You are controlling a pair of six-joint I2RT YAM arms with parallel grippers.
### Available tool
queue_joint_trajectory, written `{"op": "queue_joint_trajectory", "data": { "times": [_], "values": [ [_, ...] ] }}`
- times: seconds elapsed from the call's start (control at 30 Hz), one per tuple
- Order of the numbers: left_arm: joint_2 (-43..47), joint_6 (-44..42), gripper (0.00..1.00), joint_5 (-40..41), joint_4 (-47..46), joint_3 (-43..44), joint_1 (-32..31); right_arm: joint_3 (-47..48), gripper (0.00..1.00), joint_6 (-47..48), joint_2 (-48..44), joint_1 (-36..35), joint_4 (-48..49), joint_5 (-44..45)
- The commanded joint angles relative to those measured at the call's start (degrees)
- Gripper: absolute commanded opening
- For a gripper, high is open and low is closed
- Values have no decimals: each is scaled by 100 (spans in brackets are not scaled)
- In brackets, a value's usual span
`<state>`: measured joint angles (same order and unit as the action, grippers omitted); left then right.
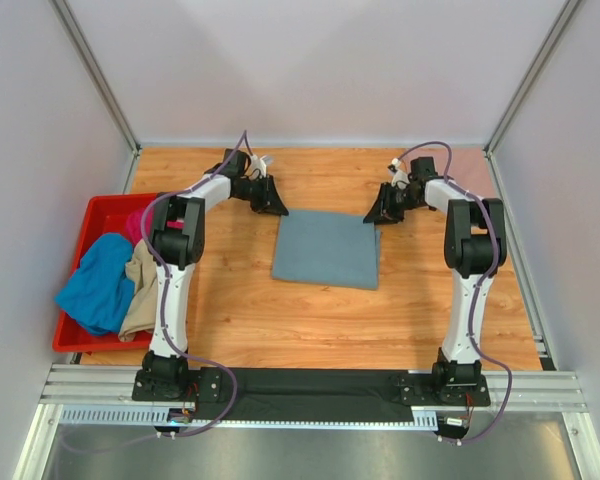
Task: Fold and stack the t-shirts
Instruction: Fold the tshirt, then neatly place the folded tshirt to the corner
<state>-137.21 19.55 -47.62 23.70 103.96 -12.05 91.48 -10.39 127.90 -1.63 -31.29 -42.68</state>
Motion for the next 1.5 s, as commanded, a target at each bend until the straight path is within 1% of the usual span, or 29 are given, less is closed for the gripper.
{"op": "queue_joint_trajectory", "data": {
  "times": [0.0, 0.03, 0.07, 0.1, 0.13, 0.23, 0.37, 0.6, 0.7, 0.73, 0.77, 0.8, 0.83, 0.87, 0.9, 0.93, 0.97, 1.0, 1.03, 1.1, 1.13, 1.17, 1.2, 1.27, 1.33, 1.37, 1.4, 1.43, 1.47],
  "values": [
    [-8, 40, 11, -388, -437, 317, -25, 221, 19, 37, -9, 5, 290, -162],
    [27, 101, 6, -424, -463, 344, -25, 221, 14, 20, -62, 5, 307, -162],
    [62, 258, 3, -441, -576, 353, -25, 195, 7, 11, -141, -4, 351, -153],
    [158, 347, 0, -450, -638, 353, -25, 125, 3, -85, -299, -4, 378, -145],
    [220, 409, 0, -485, -700, 344, -25, 89, 1, -147, -379, 5, 404, -127],
    [501, 629, 0, -442, -902, 248, -34, -182, 0, -296, -809, 5, 386, -101],
    [721, 760, 0, -450, -920, 168, -43, -701, 0, -542, -1494, 5, 693, -83],
    [1003, 804, 0, -477, -964, 28, -157, -1360, 0, -920, -2101, 5, 975, 22],
    [1082, 901, 0, -450, -1008, 150, -236, -1747, 0, -1131, -2488, 5, 1133, 267],
    [1073, 936, 0, -398, -999, 220, -288, -1861, 0, -1175, -2602, -4, 1282, 564],
    [986, 997, 0, -267, -1043, 343, -324, -2254, 0, -1280, -2786, 5, 1466, 767],
    [872, 1007, 0, -135, -1052, 414, -350, -2432, 0, -1403, -2822, 22, 1650, 987],
    [706, 1068, 0, 14, -1009, 684, -411, -2581, 0, -1508, -2805, 109, 1939, 1137],
    [217, 1138, 0, -11, -912, 930, -429, -2783, 0, -1779, -2675, 110, 2099, 1147],
    [-66, 1139, 0, -98, -711, 1272, -455, -2863, 0, -1843, -2612, 110, 2240, 1226],
    [-322, 1121, 0, -151, -300, 1859, -499, -2908, 0, -1878, -2525, 119, 2389, 1453],
    [-655, 1130, 0, -143, -218, 2012, -526, -2951, 0, -1922, -2489, 110, 2451, 1586],
    [-728, 1165, 0, -99, -226, 2066, -535, -3013, 0, -1940, -2463, 110, 2496, 1735],
    [-772, 1261, 0, 32, -452, 1980, -544, -3048, 0, -1966, -2428, 275, 2583, 1989],
    [-825, 1332, 8, 164, -638, 1952, -535, -3136, 0, -2071, -2401, 356, 2706, 2149],
    [-877, 1367, 14, 269, -761, 2013, -535, -3163, 0, -2107, -2366, 443, 2794, 2280],
    [-982, 1419, 37, 279, -797, 2084, -526, -3172, 0, -2159, -2340, 488, 2812, 2290],
    [-1027, 1472, 47, 270, -780, 2171, -517, -3172, 0, -2221, -2313, 523, 2812, 2273],
    [-888, 1464, 59, 314, -614, 2155, -447, -3163, 0, -2222, -2365, 532, 2839, 2167],
    [-625, 974, 60, 770, 36, 2006, -394, -3023, 0, -2239, -2375, 532, 2664, 2018],
    [-232, 763, 61, 1032, 273, 1909, -394, -2970, 0, -2265, -2366, 532, 2567, 2009],
    [-10, 421, 61, 1583, 632, 1639, -429, -2952, 0, -2309, -2401, 532, 2453, 1948],
    [488, 279, 61, 1858, 783, 1462, -464, -2987, 0, -2353, -2436, 532, 2426, 1921],
    [745, 129, 61, 2070, 889, 1269, -517, -3022, 0, -2379, -2480, 532, 2417, 1903]
  ]
}}
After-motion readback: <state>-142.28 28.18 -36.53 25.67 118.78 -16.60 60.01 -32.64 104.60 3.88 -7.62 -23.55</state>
